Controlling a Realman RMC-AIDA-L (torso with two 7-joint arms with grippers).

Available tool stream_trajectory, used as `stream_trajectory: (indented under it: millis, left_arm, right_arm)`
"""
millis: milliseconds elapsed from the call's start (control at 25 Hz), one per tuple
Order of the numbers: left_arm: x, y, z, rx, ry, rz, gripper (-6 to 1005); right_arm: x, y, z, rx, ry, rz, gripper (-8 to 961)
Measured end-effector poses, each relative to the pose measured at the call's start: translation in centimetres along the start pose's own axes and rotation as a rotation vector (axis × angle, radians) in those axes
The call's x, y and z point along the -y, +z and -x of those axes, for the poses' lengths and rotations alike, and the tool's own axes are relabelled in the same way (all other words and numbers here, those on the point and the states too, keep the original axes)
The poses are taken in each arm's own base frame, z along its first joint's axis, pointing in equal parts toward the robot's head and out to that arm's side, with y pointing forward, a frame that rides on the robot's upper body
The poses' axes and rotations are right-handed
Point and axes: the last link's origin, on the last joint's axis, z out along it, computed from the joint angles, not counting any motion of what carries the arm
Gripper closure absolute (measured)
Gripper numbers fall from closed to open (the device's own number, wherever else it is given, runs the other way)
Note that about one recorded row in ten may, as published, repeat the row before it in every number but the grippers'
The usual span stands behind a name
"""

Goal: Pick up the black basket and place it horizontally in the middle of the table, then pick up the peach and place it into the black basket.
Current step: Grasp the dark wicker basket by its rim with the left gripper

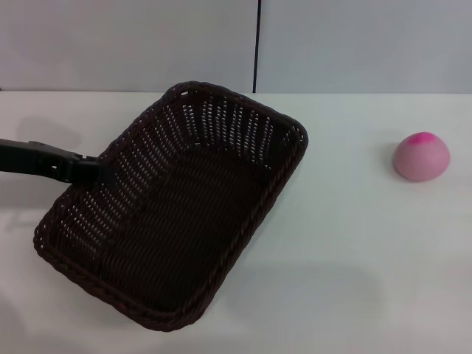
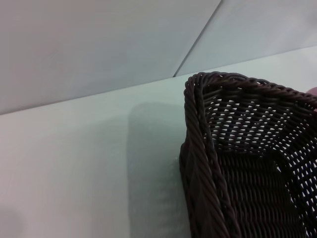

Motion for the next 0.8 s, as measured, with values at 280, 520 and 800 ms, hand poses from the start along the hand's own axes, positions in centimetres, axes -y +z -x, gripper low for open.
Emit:
stream_trajectory:
  millis: [280, 520, 800]
  left_arm:
    - [-0.19, 0.43, -0.07, 0.022, 0.010, -0.002, 748]
    - [-0.23, 0.60, 0.01, 0.025, 0.009, -0.004, 786]
    - [-0.10, 0.49, 0.13, 0.015, 0.000, -0.007, 789]
  right_arm:
    - [0.02, 0.02, 0.04, 0.001, 0.004, 0.000, 471]
    - [0.06, 0.01, 0.06, 0.001, 0.003, -0.001, 471]
    - [0.29, -0.23, 0.09, 0.000, 0.001, -0.007, 471]
